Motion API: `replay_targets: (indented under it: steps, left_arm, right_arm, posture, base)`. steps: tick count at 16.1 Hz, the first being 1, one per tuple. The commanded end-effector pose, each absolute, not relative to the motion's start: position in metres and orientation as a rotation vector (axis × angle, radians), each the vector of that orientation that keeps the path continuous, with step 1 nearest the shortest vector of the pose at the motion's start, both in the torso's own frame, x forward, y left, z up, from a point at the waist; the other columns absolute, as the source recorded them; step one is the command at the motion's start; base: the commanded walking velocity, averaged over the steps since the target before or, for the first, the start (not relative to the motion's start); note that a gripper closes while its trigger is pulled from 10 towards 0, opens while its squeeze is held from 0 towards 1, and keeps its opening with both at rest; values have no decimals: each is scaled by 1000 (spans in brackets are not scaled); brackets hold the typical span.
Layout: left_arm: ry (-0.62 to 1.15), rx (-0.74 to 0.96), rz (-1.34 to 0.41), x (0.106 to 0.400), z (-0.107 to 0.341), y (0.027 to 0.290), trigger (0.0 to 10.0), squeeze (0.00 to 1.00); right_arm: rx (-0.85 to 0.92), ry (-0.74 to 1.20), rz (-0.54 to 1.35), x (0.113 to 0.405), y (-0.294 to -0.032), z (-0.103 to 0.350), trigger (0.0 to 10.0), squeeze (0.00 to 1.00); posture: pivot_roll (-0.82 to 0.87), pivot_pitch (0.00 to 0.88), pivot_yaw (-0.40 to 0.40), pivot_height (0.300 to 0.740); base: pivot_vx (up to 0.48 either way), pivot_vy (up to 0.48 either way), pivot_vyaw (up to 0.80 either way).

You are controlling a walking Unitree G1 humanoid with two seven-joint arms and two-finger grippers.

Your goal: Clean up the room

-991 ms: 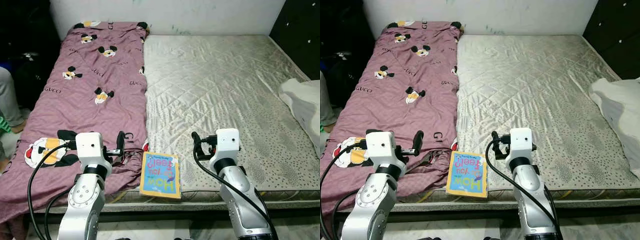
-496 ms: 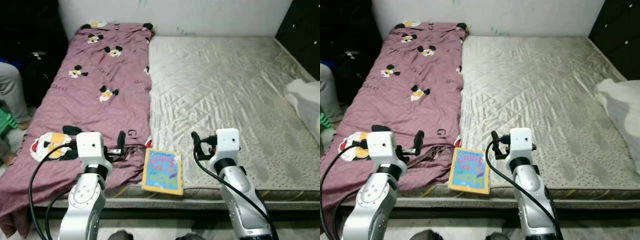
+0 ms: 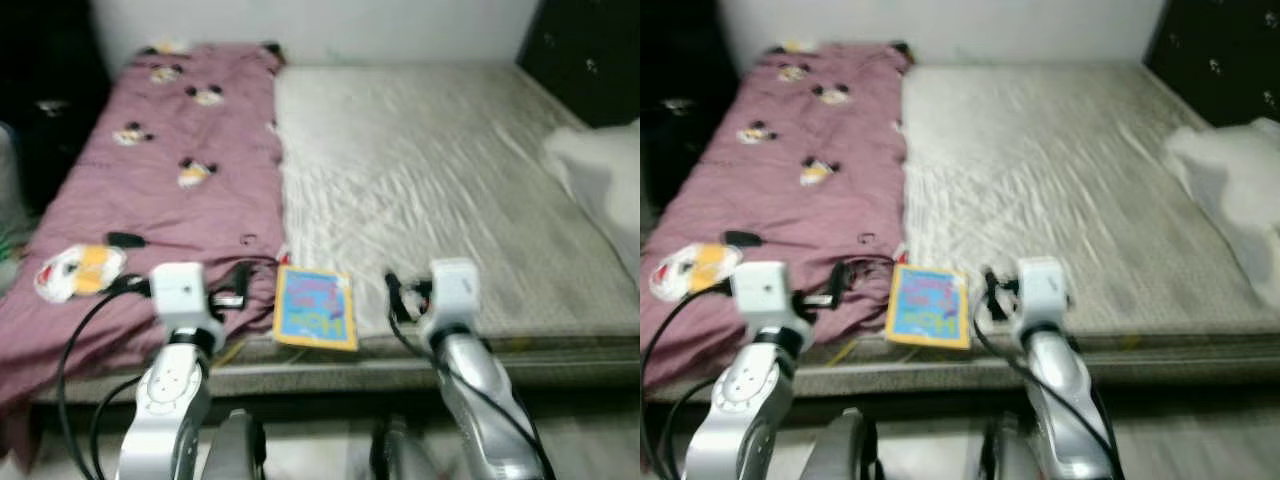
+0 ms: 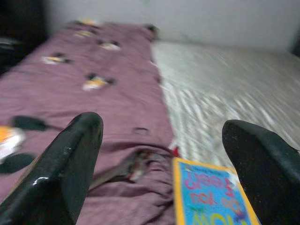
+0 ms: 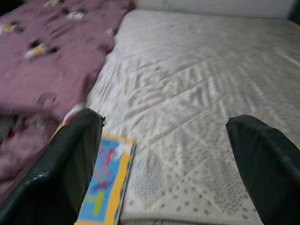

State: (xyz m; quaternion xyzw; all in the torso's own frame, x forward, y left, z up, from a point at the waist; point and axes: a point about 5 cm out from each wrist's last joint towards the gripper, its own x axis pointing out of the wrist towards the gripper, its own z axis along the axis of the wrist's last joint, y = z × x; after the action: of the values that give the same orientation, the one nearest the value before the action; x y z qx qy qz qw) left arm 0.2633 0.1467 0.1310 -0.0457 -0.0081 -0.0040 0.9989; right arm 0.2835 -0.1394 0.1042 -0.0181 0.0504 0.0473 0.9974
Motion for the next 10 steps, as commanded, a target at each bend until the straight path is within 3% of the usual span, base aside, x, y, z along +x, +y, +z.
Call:
replay_targets:
  steps: [1,7,10]
  left_arm:
    - [21,-93,20,260,123,151,10000,0]
    - [25,-98,32,259,121,151,10000,0]
    - [22,-95,38,259,122,152,10000,0]
  right_arm:
    - [-40,91,119,287,-135,107,10000,0]
    - [-49,93,132,287,-134,106,10000,0]
    - [-56,97,132,287,-134,105,10000,0]
  posture:
    - [30,105,12,634]
    - [31,101,9,579]
    - [32,98,9,574]
  base:
    - [0,0,0]
    - [0,0,0]
    - [0,0,0]
